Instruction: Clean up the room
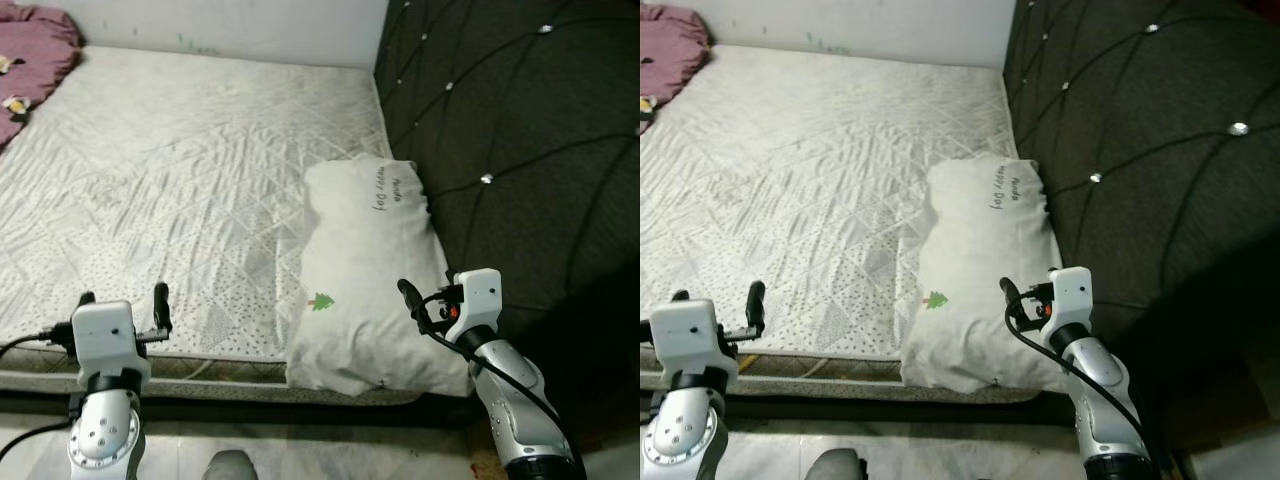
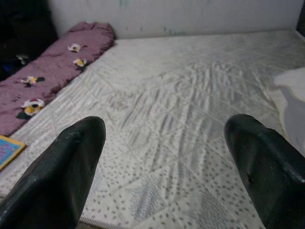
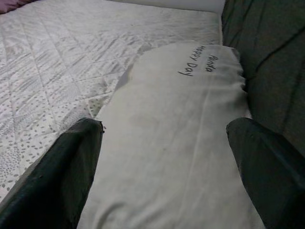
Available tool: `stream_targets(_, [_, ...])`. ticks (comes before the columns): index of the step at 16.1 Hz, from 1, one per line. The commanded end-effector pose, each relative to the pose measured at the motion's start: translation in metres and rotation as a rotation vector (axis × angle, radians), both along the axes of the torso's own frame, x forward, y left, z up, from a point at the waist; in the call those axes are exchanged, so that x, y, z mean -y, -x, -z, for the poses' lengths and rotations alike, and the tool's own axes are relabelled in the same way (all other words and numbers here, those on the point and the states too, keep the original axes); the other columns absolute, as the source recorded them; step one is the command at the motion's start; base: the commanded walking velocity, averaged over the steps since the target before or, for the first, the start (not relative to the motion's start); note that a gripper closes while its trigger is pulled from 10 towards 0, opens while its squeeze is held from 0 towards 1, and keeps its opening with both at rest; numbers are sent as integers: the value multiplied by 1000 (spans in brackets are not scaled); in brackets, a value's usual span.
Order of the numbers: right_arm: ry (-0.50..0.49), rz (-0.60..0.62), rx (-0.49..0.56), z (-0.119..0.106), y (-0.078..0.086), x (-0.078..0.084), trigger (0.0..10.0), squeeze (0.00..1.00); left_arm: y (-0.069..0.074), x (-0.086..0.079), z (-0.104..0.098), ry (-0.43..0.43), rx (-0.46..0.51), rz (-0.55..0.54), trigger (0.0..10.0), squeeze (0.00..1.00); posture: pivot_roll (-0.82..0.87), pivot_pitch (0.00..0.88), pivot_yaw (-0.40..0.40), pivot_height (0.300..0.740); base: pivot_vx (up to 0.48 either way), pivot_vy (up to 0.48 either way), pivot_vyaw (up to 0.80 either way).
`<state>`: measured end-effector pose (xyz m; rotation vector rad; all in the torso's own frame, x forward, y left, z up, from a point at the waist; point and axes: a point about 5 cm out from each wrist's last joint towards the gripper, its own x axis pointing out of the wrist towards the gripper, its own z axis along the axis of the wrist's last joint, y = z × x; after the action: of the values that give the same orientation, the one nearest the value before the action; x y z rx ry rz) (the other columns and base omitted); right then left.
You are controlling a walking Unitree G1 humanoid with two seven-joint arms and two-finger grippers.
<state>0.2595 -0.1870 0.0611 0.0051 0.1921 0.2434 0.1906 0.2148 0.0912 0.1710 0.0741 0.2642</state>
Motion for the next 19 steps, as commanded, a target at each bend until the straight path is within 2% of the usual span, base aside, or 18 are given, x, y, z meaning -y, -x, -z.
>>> stream_targets(1, [13, -4, 2, -3, 1, 0, 10000, 0, 4, 5, 4, 26, -17, 10, 10000, 0, 34, 38, -54, 740, 0, 0, -569])
stream_targets(4, [6, 10, -16, -3, 1, 3, 10000, 0, 4, 15, 10, 57, -38, 21, 10000, 0, 26, 32, -42, 740, 0, 0, -800])
stream_targets(6, [-11, 33, 28, -15, -19, 1, 10000, 0, -6, 12, 6, 73, -23, 13, 10000, 0, 22, 38, -34, 740, 0, 0, -306])
stream_targets(8, [-19, 67, 51, -21, -26, 0, 10000, 0, -10, 10, 2, 73, -8, 14, 10000, 0, 23, 37, -30, 740, 0, 0, 0])
stream_targets(10, [-11, 63, 48, -22, -22, -4, 10000, 0, -12, 8, 0, 69, 1, 23, 10000, 0, 21, 41, -32, 740, 0, 0, 0])
stream_targets(12, [-6, 49, 35, -19, -19, -7, 10000, 0, -14, 8, 0, 69, 1, 27, 10000, 0, 18, 42, -34, 740, 0, 0, -800])
stream_targets(14, [-13, 63, 33, -19, -24, -5, 10000, 0, -19, 11, 0, 78, 4, 34, 10000, 0, 18, 43, -38, 740, 0, 0, -719])
stream_targets(19, [-10, 48, 44, -21, -27, -8, 10000, 0, -19, 13, -1, 88, 13, 31, 10000, 0, 32, 44, -47, 740, 0, 417, -83])
